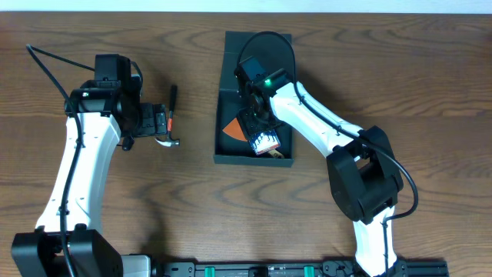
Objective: Pack container
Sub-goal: 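Open the right gripper to release the case and raise it aside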
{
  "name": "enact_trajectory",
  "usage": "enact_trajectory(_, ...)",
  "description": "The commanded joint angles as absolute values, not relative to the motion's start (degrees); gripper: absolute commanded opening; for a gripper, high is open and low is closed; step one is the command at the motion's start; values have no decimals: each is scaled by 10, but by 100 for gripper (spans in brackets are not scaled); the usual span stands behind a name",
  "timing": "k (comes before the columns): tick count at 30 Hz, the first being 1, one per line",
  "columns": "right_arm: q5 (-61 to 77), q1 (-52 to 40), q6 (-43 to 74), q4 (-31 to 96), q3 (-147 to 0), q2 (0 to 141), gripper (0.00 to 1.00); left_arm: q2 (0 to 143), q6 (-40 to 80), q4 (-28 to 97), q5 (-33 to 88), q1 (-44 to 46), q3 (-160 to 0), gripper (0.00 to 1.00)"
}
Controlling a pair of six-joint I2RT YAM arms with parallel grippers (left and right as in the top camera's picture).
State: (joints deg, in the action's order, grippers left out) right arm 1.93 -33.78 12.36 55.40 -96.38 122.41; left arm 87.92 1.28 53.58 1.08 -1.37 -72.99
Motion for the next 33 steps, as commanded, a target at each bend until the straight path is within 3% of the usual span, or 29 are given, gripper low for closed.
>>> enact_trajectory(1,20,-339,115,552,-966,1222,68,880,11,537,4,-12,-744,99)
enact_trajectory(8,19,-328,115,556,-969,1221,98,880,11,537,3,-12,-744,99)
enact_trajectory(15,15,-310,110,595,-1036,1221,99,880,11,537,3,-12,-744,99)
enact_trajectory(26,-84,-297,91,773,-1408,1221,99,880,11,531,4,-12,-744,99)
enact_trajectory(33,-190,-225,157,939,-1592,1221,99,880,11,533,4,-12,-744,99)
